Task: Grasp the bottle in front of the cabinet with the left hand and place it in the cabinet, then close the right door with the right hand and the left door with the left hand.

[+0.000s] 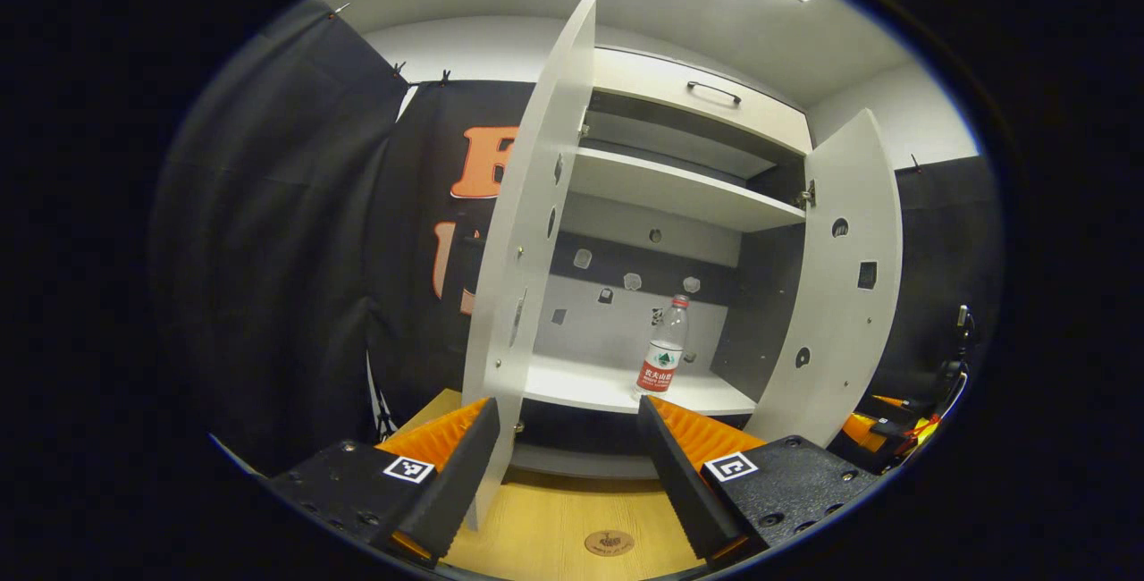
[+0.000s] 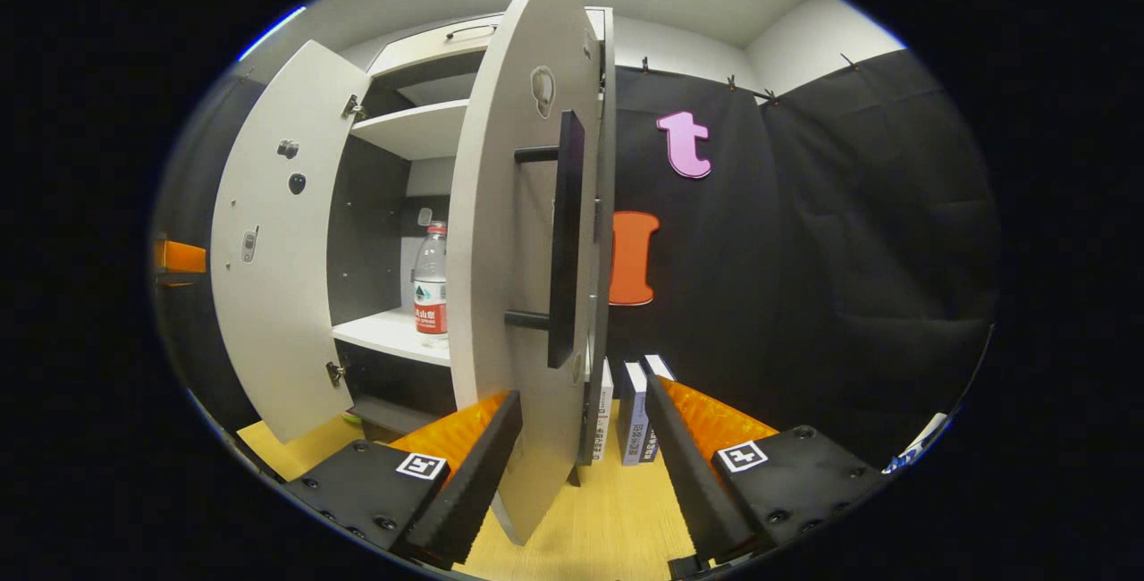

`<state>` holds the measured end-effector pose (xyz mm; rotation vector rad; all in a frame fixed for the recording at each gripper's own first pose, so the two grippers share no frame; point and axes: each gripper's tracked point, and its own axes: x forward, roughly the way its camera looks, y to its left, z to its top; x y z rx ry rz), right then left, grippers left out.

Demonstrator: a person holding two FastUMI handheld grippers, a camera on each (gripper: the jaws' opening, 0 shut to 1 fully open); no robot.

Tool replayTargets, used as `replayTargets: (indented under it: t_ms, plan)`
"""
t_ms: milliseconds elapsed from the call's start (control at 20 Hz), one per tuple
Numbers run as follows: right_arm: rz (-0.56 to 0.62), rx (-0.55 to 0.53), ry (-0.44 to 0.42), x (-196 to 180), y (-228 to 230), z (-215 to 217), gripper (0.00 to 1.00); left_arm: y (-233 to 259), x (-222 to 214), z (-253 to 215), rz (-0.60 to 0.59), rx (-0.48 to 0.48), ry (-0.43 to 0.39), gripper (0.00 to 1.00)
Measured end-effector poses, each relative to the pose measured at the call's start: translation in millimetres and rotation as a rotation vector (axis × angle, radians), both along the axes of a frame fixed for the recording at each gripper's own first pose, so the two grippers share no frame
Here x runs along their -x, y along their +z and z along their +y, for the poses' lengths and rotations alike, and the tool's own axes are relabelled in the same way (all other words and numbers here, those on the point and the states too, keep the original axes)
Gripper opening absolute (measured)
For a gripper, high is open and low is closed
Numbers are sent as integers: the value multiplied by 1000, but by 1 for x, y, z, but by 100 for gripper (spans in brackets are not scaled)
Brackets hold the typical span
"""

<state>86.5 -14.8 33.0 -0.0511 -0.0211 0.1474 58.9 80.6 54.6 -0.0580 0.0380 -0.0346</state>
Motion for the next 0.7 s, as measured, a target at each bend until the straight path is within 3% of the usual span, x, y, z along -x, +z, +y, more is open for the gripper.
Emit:
replayTargets:
  t_ms: [250,300,350,700]
  plan:
    - [-3,7,60,-8,1,30,94,2,12,15,-3,-6,39,94]
    - [-7,11,63,-11,1,34,94,4,14,19,-8,-12,47,94]
    - [-10,16,62,-14,1,38,87,5,15,22,-13,-17,56,94]
    - [-16,11,57,-39,-1,48,87,6,25,51,-22,-38,122,94]
